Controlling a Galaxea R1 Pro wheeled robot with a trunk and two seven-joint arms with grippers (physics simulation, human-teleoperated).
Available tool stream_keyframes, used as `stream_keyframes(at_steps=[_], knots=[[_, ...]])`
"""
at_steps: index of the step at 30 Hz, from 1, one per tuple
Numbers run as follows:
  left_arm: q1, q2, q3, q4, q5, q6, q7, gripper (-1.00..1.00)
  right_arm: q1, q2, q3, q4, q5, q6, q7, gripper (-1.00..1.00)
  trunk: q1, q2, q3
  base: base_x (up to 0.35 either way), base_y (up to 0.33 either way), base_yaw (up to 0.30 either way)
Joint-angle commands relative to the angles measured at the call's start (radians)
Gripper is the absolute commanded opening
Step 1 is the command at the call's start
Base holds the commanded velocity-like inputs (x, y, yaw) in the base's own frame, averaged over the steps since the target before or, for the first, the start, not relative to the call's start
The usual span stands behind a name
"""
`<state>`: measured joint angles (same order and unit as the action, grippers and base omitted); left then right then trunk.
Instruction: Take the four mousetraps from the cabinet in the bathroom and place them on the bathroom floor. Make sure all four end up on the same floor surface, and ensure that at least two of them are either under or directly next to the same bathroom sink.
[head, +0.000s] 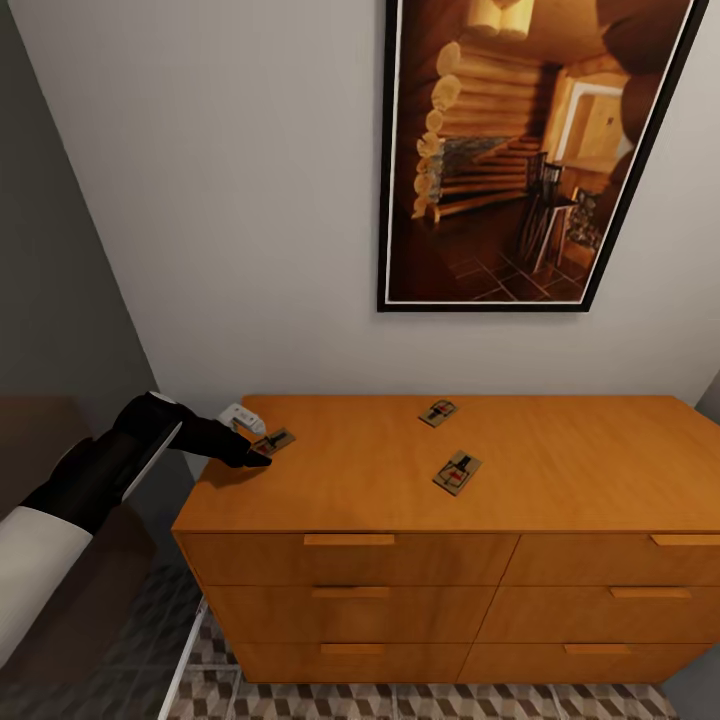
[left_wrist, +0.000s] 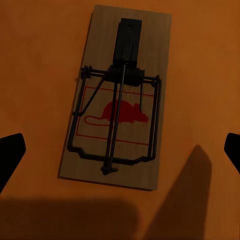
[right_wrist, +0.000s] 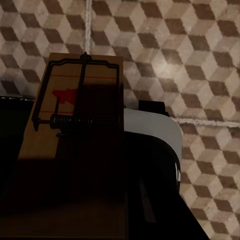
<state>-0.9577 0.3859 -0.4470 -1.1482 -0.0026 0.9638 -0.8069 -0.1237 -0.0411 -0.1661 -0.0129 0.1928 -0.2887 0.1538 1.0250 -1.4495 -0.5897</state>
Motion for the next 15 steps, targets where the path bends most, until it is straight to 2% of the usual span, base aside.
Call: stream_keyframes(at_steps=[1,15], knots=[[-0.001,0.001,-0.002,-0.001,0.000,0.006,-0.002,1.00,-0.001,0.000,-0.009,0.001,0.005,-0.003,0.004,-1.00,0.000,-0.001,-0.001,0.000,0.000,0.000],[-0.001,0.000,-0.016,-0.002,0.000,0.006,-0.001,1.00,-0.001,0.000,-0.009,0.001,0.006,-0.003,0.004,-1.00,0.000,-0.001,-0.013,0.000,0.000,0.000]])
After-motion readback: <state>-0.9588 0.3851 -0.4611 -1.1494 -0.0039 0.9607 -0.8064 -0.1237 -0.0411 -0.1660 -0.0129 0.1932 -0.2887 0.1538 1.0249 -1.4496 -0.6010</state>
